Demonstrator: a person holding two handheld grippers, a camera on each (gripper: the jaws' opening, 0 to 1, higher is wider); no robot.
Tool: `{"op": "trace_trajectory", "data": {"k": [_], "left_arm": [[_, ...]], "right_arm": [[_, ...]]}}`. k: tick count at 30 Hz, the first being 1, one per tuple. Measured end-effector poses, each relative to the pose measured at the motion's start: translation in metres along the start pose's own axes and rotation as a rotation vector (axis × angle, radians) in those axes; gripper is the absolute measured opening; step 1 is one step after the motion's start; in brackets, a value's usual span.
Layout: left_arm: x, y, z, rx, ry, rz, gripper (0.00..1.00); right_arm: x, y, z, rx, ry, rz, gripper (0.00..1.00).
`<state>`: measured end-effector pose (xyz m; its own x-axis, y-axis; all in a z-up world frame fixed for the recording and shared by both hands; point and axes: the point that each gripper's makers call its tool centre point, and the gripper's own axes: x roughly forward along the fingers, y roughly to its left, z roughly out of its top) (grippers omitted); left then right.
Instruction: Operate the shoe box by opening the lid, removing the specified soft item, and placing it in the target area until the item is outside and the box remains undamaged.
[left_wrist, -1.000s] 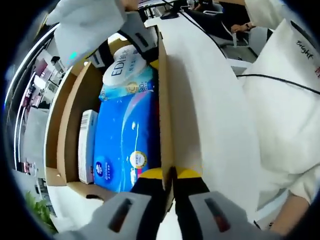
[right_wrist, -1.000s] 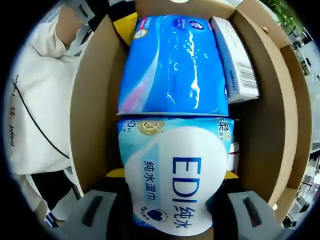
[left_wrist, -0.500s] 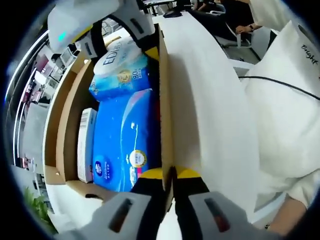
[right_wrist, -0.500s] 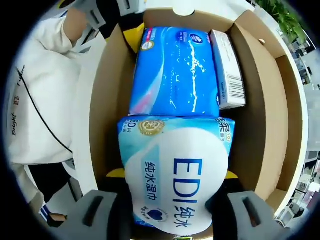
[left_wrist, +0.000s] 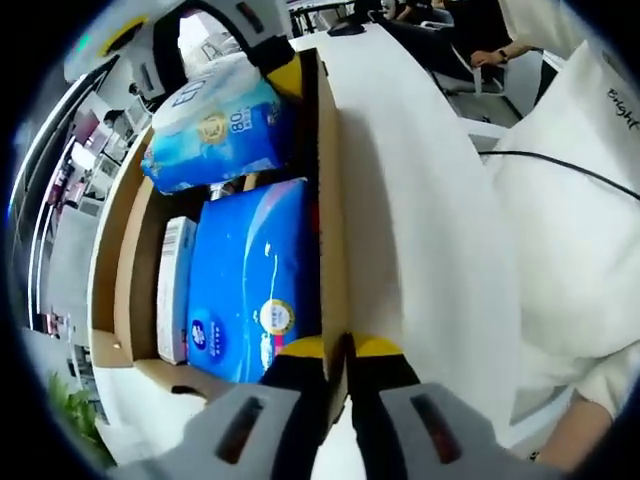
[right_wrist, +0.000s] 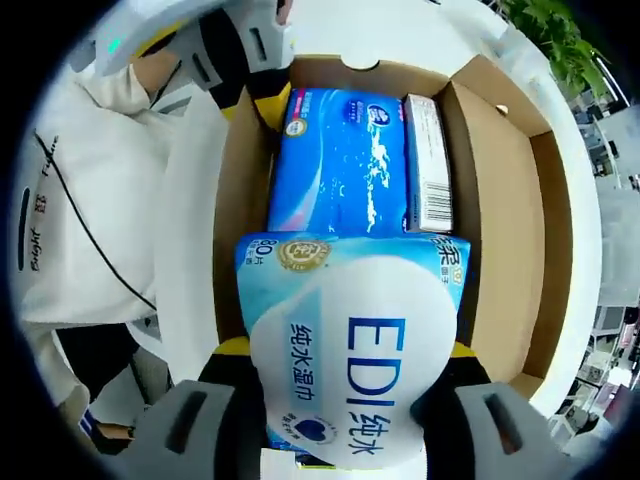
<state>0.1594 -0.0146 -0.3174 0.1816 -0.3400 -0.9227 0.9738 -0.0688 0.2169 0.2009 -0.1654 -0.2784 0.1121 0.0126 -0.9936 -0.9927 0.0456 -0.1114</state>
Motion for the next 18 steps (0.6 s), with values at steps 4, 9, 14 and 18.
{"op": "trace_trajectory", "data": {"k": [4,9,14,18], "left_arm": [[0.000,0.000,-0.002,0.013,0.014,0.008,0.08],[-0.001,0.001,-0.003,-0.024,0.006,0.009,0.12],[-0.009,0.003,0.000,-0.060,-0.020,0.025,0.13],[-0.020,0.004,0.007,-0.069,-0.071,0.046,0.15]], "right_arm": [[0.000,-0.005,-0.002,-0.066,0.015,-0.034,0.61],[-0.001,-0.008,-0.007,-0.074,0.033,-0.023,0.61],[-0.005,-0.015,-0.008,-0.084,0.046,-0.038,0.61],[-0.009,-0.015,-0.010,-0.086,0.062,-0.036,0.61]]}}
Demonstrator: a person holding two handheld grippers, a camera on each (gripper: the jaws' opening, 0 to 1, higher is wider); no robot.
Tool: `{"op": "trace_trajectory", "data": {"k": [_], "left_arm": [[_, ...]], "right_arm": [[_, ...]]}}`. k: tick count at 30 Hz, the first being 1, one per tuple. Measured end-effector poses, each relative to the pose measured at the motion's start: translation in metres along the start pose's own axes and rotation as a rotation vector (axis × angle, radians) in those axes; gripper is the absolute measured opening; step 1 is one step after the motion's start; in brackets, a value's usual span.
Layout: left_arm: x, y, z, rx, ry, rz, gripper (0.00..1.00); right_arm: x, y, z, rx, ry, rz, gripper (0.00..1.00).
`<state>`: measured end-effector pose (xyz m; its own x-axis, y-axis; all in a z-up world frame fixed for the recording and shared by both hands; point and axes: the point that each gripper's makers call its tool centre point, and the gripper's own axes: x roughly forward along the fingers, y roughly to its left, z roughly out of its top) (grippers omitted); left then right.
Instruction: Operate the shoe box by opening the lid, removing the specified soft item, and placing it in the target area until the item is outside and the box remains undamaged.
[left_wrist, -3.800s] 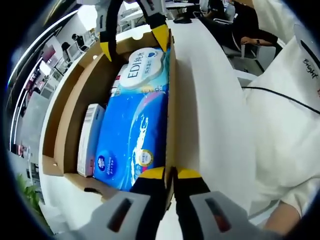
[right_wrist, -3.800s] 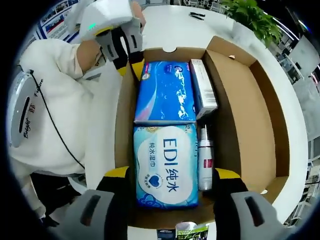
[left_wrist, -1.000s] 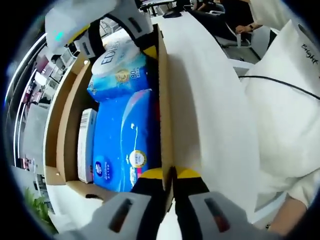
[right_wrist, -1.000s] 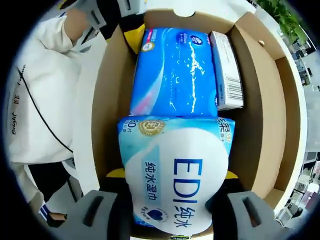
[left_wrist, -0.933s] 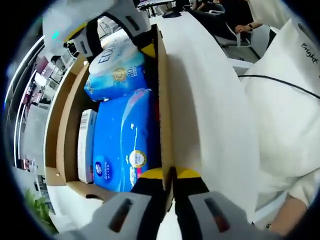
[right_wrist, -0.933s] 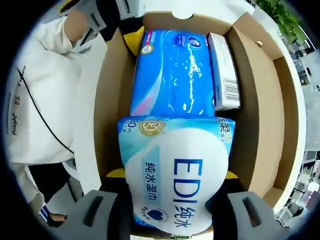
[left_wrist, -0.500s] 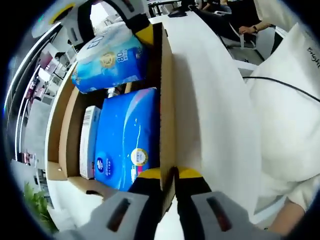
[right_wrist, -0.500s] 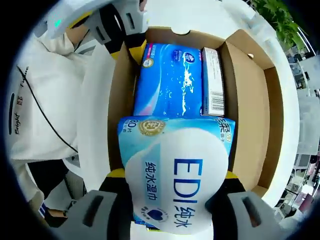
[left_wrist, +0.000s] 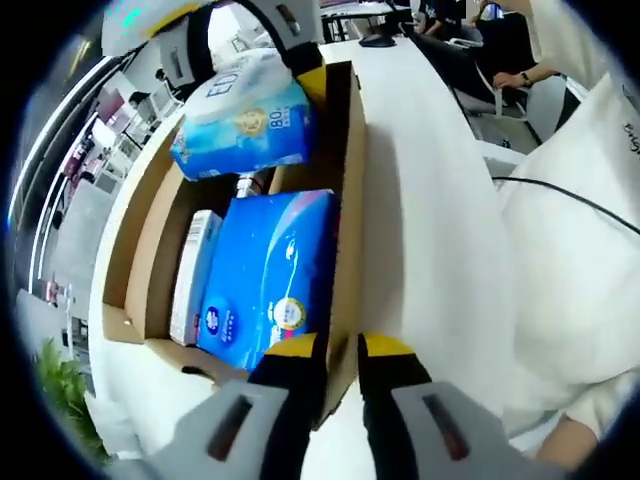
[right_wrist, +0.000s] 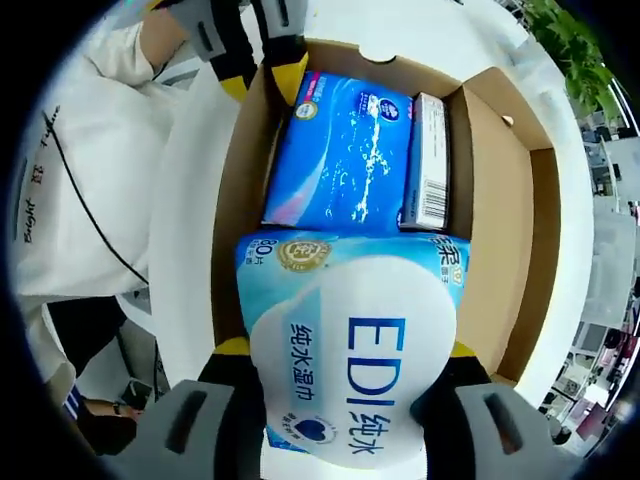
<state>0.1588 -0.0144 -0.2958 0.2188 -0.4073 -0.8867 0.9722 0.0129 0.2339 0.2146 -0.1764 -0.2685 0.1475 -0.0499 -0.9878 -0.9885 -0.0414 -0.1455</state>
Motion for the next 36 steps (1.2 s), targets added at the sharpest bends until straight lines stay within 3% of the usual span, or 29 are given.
{"op": "trace_trajectory", "data": {"k": [3,8,10,14,19,21,29,32,34,36], "left_arm": [[-0.003,0.001,-0.007,0.016,0.032,0.004,0.08],[-0.001,0.001,-0.006,0.016,0.018,-0.026,0.07],[0.000,-0.001,-0.005,0.078,0.023,-0.047,0.05],[0.000,-0.001,-0.005,0.054,0.016,-0.062,0.04],[0.000,-0.002,-0.005,0.062,0.013,-0.061,0.03],[0.000,-0.002,-0.004,0.067,0.004,-0.059,0.03],[0.000,-0.001,-0.004,0.060,-0.001,-0.057,0.04],[0.000,-0.001,-0.004,0.056,-0.002,-0.058,0.04],[0.000,0.000,-0.004,0.055,-0.002,-0.056,0.04],[0.000,0.000,-0.004,0.050,-0.002,-0.054,0.04]], "right_arm": [[-0.005,-0.001,-0.001,-0.001,0.006,-0.004,0.61],[-0.015,-0.002,-0.001,0.005,0.010,-0.023,0.61],[-0.019,-0.003,-0.002,0.003,0.021,-0.026,0.61],[-0.022,-0.003,-0.002,-0.017,0.050,-0.048,0.61],[-0.030,-0.003,0.000,-0.002,0.010,-0.034,0.61],[-0.030,-0.003,0.000,-0.038,0.011,-0.044,0.61],[-0.042,-0.011,-0.008,-0.043,0.015,-0.078,0.61],[-0.043,-0.005,-0.012,-0.038,0.033,-0.086,0.61],[-0.041,0.004,-0.014,-0.085,0.065,-0.103,0.61],[-0.042,0.003,-0.013,-0.029,0.042,-0.116,0.61]]}}
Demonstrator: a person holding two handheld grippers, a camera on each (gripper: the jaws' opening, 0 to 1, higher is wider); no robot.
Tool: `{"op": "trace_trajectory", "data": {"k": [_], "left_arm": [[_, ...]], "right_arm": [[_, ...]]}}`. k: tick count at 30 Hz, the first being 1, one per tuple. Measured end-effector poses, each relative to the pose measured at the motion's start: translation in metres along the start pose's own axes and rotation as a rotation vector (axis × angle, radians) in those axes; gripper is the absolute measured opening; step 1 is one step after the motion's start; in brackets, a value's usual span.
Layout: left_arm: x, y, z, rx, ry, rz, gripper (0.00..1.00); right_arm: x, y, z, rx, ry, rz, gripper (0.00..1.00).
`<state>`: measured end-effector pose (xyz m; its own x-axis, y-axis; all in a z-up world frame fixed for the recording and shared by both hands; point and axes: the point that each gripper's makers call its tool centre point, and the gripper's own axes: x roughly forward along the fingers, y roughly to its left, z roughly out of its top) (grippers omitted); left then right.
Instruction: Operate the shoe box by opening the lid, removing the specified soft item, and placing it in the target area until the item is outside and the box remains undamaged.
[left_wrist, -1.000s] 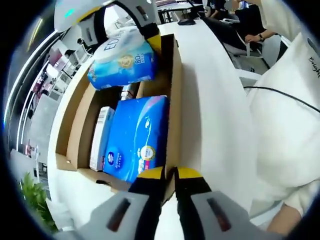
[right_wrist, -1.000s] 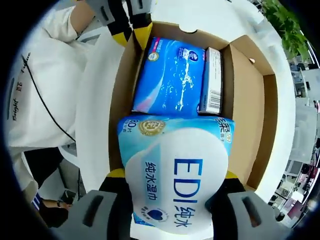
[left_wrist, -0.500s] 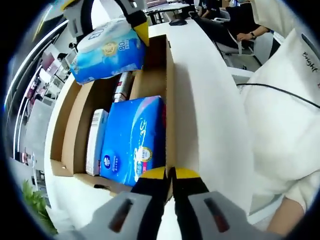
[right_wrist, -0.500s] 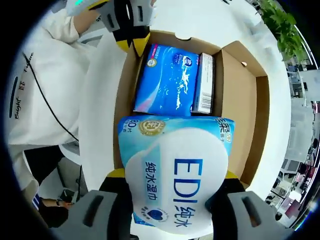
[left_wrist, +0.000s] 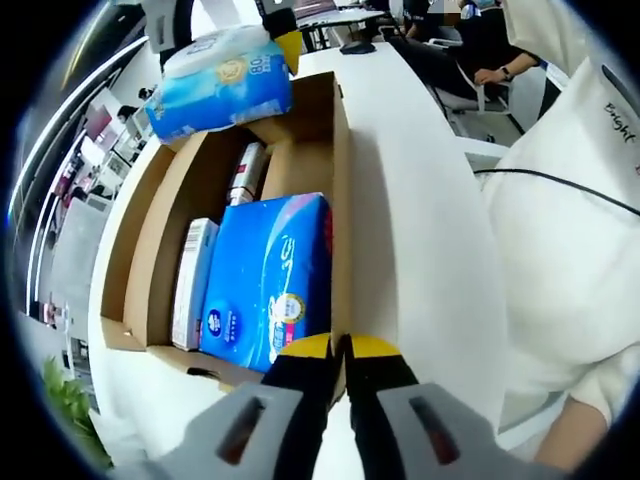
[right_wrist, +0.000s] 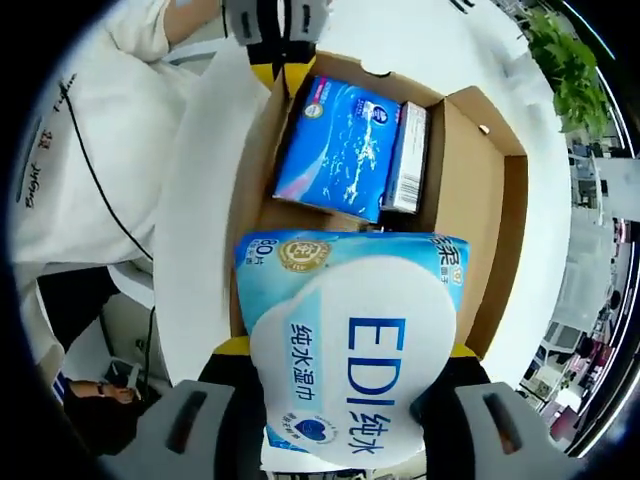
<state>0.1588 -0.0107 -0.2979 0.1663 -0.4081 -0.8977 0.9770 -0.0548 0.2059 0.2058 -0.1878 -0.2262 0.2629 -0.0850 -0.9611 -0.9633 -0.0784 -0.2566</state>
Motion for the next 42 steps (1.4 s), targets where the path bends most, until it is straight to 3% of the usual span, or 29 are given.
{"op": "trace_trajectory", "data": {"k": [1,9,13,18,20,23,31,37,42], "left_arm": [[0.000,0.000,0.000,0.001,0.002,0.000,0.04],[0.000,0.001,0.000,-0.004,-0.002,0.002,0.04],[0.000,0.000,0.000,-0.004,0.000,-0.001,0.04],[0.000,0.000,0.000,0.001,-0.007,0.003,0.04],[0.000,0.000,0.000,-0.004,-0.007,0.001,0.04],[0.000,0.000,0.000,-0.004,-0.002,-0.001,0.04],[0.000,0.000,0.000,-0.003,-0.022,-0.003,0.04],[0.000,0.000,0.000,0.009,-0.019,-0.002,0.04],[0.000,0.000,0.000,0.003,-0.012,-0.013,0.04]], "right_arm": [[-0.002,-0.001,-0.001,0.039,-0.012,0.000,0.61],[-0.005,0.009,-0.025,-0.022,0.045,0.015,0.61],[-0.005,0.010,-0.028,-0.008,0.014,0.012,0.61],[-0.002,0.010,-0.045,-0.088,0.023,-0.009,0.61],[-0.002,0.008,-0.050,-0.010,0.026,-0.015,0.61],[-0.002,0.011,-0.053,0.012,-0.012,0.008,0.61],[-0.002,0.023,-0.073,0.037,-0.018,0.043,0.61],[0.001,0.030,-0.098,0.087,0.023,0.077,0.61],[0.001,0.031,-0.109,0.137,-0.008,0.075,0.61]]}}
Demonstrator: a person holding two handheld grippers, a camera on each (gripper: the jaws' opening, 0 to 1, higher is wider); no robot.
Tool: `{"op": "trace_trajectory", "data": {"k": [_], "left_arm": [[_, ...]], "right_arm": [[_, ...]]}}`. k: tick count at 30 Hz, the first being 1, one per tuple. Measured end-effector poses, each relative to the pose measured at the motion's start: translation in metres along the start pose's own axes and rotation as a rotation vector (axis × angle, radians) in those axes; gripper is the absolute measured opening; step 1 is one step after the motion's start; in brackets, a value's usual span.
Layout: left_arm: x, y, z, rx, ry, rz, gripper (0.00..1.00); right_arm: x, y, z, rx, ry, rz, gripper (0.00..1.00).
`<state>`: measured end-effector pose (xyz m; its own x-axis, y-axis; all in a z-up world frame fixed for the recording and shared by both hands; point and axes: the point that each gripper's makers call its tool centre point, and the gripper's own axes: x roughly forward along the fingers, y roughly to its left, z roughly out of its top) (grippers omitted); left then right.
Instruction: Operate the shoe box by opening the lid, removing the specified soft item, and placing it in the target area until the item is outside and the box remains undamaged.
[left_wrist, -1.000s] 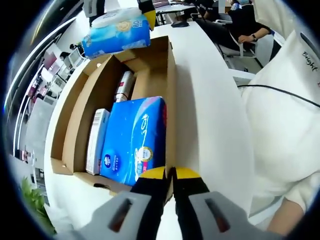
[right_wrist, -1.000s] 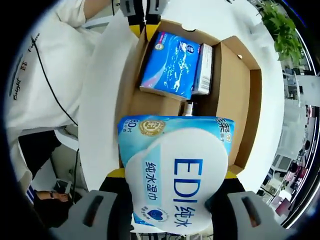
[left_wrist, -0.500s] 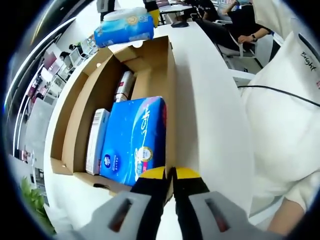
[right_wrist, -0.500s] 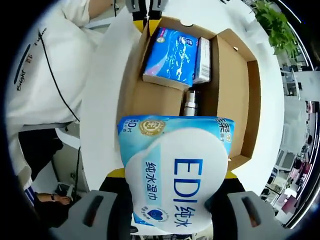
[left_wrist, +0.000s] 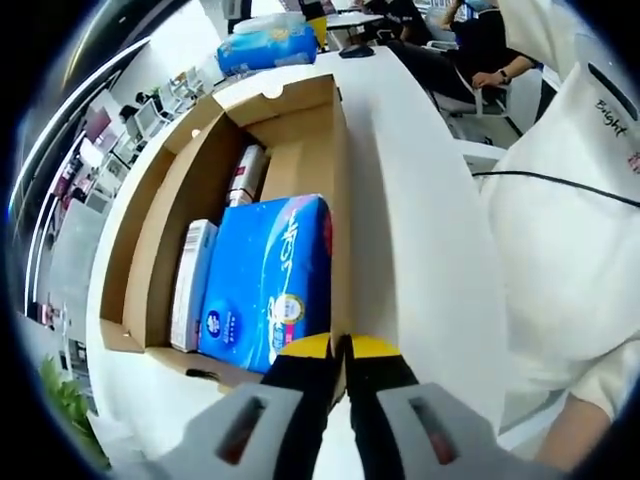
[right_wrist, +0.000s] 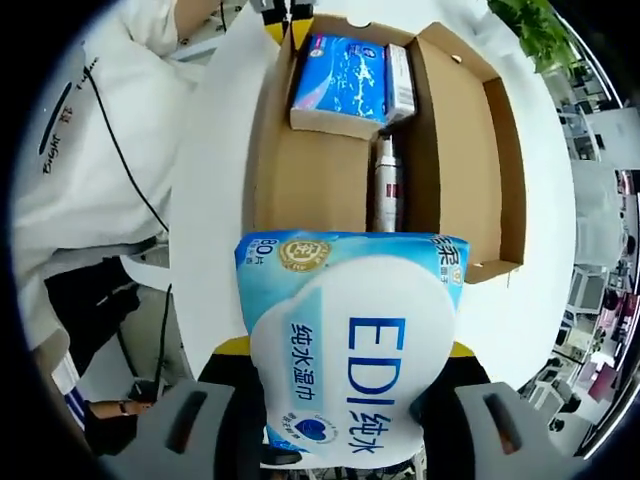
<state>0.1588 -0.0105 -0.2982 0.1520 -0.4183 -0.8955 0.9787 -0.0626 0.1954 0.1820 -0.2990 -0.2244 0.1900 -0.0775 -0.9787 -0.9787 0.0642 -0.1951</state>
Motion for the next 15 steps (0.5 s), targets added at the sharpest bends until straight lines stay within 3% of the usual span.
{"op": "trace_trajectory", "data": {"k": [15], "left_arm": [[0.000,-0.001,-0.001,0.009,0.006,0.002,0.04]], "right_arm": [[0.017,-0.001,-0.033,0.036,0.049,0.019,0.61]]}}
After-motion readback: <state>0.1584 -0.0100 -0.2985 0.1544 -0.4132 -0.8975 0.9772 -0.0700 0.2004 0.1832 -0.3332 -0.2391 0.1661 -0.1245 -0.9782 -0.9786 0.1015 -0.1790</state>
